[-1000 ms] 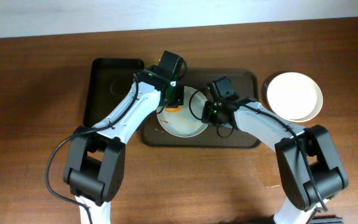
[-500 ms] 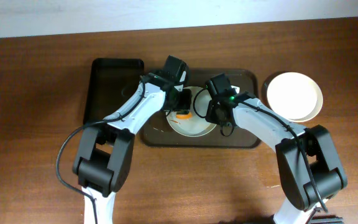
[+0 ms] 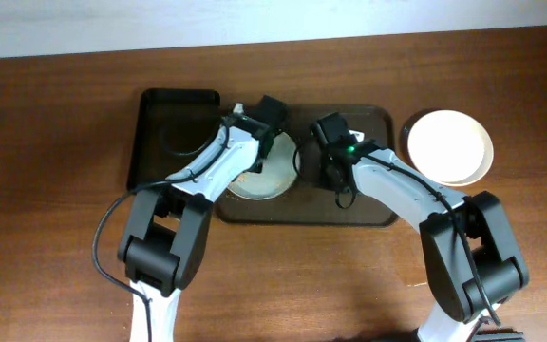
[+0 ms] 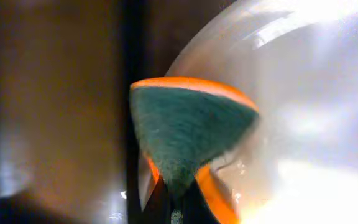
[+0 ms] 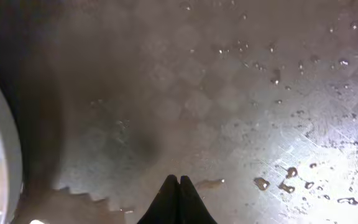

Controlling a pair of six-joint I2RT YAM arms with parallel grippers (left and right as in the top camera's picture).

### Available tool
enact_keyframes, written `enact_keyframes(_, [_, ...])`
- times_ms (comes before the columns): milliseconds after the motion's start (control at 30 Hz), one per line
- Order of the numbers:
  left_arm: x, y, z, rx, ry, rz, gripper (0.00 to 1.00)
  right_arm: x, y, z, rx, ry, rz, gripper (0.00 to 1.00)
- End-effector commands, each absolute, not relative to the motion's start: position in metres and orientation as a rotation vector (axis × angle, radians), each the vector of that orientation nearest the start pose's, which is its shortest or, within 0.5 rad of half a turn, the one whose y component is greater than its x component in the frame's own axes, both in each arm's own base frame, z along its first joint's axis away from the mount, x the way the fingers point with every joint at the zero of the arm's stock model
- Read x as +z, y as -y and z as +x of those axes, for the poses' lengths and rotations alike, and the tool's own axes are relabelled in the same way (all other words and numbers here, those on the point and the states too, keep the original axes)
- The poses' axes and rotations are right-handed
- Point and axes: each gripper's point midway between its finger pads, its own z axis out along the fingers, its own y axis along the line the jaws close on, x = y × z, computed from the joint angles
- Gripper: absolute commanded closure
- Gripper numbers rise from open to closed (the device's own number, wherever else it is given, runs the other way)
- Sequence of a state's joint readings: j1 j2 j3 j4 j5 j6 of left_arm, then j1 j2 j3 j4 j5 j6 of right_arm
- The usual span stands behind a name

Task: Clean dirty plates on tray and stack at the side
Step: 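Scrub the sauced last plate with the sponge in the left gripper, then move the left gripper with sponge back over the black tray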

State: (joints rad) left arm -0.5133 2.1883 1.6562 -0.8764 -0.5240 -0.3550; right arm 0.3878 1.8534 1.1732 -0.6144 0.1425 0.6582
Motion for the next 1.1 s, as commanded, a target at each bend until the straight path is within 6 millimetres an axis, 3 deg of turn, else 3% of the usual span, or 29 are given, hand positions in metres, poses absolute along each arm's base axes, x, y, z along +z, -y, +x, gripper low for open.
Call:
enact_keyframes(0, [0.122, 0.142, 0.47, 0.612, -2.502, 0.059, 1.0, 0.029, -0.121, 0.374, -0.008, -2.784, 0.416, 0.96])
enact_keyframes(33, [0.15, 0.144, 0.473, 0.566, -2.464, 0.034, 1.0, 0.036, -0.124, 0.376, 0.005, -2.793, 0.404, 0.96])
enact_keyframes(67, [0.16, 0.147, 0.473, 0.525, -2.459, 0.029, 1.0, 0.043, -0.133, 0.379, 0.056, -2.81, 0.337, 0.96])
enact_keyframes(133, [0.186, 0.142, 0.472, 0.435, -2.443, -0.005, 1.0, 0.073, -0.17, 0.389, 0.289, -2.825, 0.086, 0.94])
enact_keyframes(200, [0.188, 0.114, 0.475, 0.424, -2.472, -0.073, 1.0, 0.103, -0.194, 0.401, 0.443, -2.772, -0.049, 0.71])
enact_keyframes(267, [0.166, 0.09, 0.475, 0.25, -2.608, -0.144, 1.0, 0.117, -0.201, 0.413, 0.473, -2.715, -0.076, 0.52])
enact_keyframes(300, [0.157, 0.08, 0.474, 0.181, -2.651, -0.18, 1.0, 0.116, -0.201, 0.415, 0.472, -2.711, -0.076, 0.5])
enact_keyframes(367, [0.138, 0.053, 0.47, 0.08, -2.723, -0.275, 1.0, 0.101, -0.201, 0.418, 0.456, -2.731, -0.072, 0.48])
enact_keyframes(400, [0.127, 0.042, 0.467, 0.049, -2.746, -0.315, 1.0, 0.089, -0.2, 0.422, 0.432, -2.744, -0.065, 0.41])
enact_keyframes(433, [0.111, 0.029, 0.463, 0.013, -2.767, -0.364, 1.0, 0.072, -0.2, 0.426, 0.417, -2.765, -0.049, 0.28])
enact_keyframes(500, [0.091, 0.03, 0.465, -0.096, -2.772, -0.309, 1.0, 0.052, -0.201, 0.428, 0.419, -2.795, 0.019, 0.26])
enact_keyframes(533, [0.078, 0.041, 0.467, -0.189, -2.764, -0.215, 1.0, 0.039, -0.202, 0.429, 0.412, -2.815, 0.028, 0.26])
enact_keyframes(600, [0.062, 0.045, 0.467, -0.223, -2.747, -0.175, 1.0, 0.029, -0.2, 0.426, 0.399, -2.841, 0.031, 0.26])
enact_keyframes(767, [0.034, 0.046, 0.467, -0.228, -2.73, -0.175, 1.0, 0.027, -0.203, 0.425, 0.399, -2.845, 0.021, 0.25])
enact_keyframes(933, [-0.015, 0.039, 0.467, -0.244, -2.786, -0.326, 1.0, 0.025, -0.203, 0.424, 0.397, -2.849, 0.021, 0.25])
enact_keyframes(1000, [-0.024, 0.032, 0.465, -0.237, -2.801, -0.352, 0.99, 0.023, -0.203, 0.424, 0.396, -2.853, 0.021, 0.25])
enact_keyframes(1067, [-0.026, 0.023, 0.465, -0.223, -2.802, -0.376, 0.74, 0.023, -0.203, 0.424, 0.396, -2.853, 0.021, 0.25])
